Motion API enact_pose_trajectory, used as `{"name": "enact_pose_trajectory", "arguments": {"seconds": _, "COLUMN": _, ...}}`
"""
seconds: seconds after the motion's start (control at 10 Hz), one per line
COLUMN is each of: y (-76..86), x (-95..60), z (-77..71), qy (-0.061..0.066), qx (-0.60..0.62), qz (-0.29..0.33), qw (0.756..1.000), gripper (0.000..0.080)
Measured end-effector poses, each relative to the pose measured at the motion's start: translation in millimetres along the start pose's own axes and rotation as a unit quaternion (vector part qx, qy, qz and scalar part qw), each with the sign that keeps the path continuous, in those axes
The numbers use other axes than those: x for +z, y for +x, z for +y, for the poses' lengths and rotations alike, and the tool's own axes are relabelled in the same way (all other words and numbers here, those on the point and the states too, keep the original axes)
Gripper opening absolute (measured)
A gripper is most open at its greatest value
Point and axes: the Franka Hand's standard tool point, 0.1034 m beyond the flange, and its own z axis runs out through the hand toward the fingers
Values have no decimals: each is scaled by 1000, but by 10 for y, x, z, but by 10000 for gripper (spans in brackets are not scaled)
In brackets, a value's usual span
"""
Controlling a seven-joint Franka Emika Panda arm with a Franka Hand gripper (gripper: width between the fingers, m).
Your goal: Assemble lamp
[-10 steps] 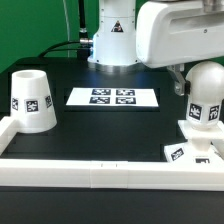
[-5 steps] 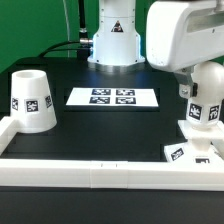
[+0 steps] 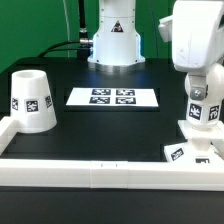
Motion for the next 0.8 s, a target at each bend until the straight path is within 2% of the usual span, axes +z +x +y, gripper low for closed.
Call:
{"name": "enact_pose_trajectory", "arguments": {"seconds": 0.3, "y": 20, "x": 2, "z": -9, "qy": -5, "qx": -95, "qz": -7, "qw": 995, "gripper": 698}}
{"name": "enact_pose_trajectory", "arguments": {"seconds": 0.8, "y": 3, "x": 13, "z": -14, "qy": -3, "qx": -260, "qz": -19, "qw": 966, "gripper": 698}}
